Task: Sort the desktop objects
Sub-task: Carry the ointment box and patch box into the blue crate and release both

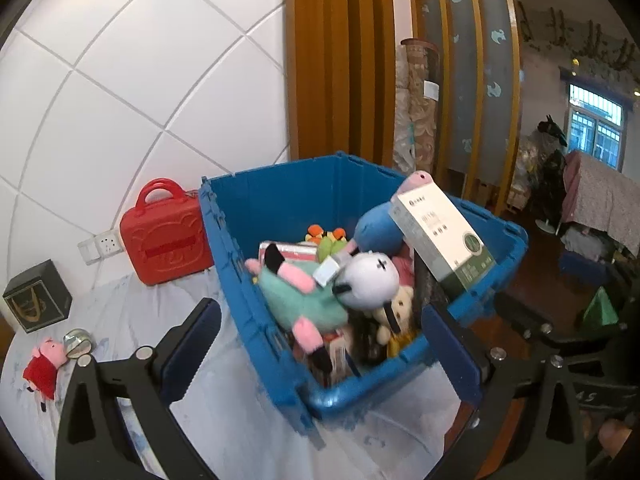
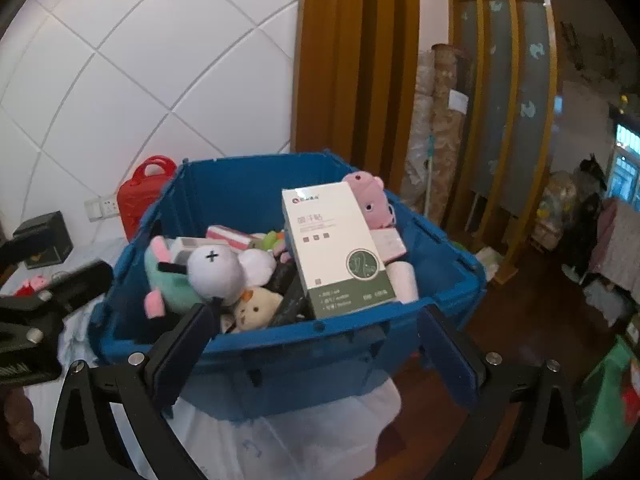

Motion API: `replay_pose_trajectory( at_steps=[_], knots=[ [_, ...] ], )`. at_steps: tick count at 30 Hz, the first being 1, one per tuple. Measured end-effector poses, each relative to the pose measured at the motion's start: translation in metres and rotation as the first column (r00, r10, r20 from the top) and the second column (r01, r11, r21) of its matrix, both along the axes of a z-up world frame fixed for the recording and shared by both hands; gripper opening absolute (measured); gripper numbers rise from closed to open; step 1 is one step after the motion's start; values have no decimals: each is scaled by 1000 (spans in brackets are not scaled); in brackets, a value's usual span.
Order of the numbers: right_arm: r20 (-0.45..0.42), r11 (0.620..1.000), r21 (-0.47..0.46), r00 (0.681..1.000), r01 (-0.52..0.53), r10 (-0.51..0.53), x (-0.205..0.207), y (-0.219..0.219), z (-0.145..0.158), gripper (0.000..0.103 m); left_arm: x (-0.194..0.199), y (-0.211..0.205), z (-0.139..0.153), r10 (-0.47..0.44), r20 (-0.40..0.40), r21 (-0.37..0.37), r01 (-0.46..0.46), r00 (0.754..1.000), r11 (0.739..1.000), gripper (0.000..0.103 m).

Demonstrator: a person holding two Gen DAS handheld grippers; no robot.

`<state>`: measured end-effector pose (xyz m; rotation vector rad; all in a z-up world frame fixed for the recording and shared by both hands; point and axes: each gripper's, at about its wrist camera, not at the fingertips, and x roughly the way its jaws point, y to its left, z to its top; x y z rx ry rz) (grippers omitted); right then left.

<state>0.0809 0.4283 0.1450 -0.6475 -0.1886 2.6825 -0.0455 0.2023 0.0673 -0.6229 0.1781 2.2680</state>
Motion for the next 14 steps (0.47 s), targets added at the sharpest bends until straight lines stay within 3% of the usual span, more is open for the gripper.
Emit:
replay_pose_trajectory(
  at_steps=[14],
  knots=[
    [-2,1000,16,1000,26,-26,41,-15,3,103,28,-25,2,-11,35,27,10,999,1000,102]
  ],
)
